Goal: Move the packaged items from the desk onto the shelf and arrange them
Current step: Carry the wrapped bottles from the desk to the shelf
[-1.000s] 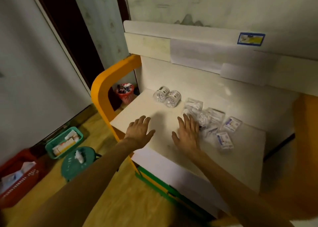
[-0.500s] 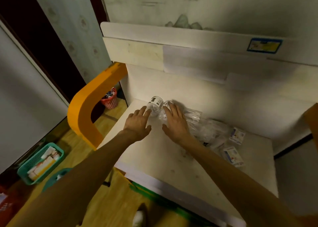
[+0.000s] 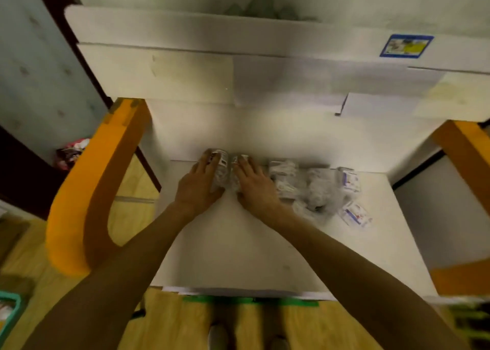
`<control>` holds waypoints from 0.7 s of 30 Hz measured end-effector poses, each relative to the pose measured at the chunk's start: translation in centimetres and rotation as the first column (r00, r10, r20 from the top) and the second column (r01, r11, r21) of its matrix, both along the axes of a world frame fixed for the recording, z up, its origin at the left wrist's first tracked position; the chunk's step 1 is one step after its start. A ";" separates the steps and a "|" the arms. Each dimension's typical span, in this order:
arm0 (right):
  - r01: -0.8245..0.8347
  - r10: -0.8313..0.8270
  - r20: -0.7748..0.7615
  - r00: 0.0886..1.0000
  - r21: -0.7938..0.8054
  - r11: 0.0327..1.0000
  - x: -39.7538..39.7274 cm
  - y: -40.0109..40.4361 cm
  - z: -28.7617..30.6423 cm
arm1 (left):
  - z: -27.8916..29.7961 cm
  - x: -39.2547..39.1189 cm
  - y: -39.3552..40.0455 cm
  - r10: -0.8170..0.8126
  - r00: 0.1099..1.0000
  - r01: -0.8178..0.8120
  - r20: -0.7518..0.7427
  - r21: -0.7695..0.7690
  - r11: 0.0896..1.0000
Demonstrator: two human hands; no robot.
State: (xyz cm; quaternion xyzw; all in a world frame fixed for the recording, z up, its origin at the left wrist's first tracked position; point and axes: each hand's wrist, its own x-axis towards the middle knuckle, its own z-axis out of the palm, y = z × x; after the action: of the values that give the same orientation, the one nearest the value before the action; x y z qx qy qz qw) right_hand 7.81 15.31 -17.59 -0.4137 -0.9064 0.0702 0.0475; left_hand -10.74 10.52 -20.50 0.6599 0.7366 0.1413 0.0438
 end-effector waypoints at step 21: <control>0.248 -0.212 -0.626 0.750 -0.030 0.968 16.0 -8.6 7.7 | 10.1 12.7 -4.6 0.051 0.933 -0.157 0.355 0.278 0.948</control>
State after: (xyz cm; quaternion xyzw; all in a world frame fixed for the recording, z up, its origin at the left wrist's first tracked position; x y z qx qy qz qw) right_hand 23.85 6.71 -9.85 -0.4738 -0.7830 0.1719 0.3646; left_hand 1.95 5.94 -10.44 0.5836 0.7217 0.3670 0.0627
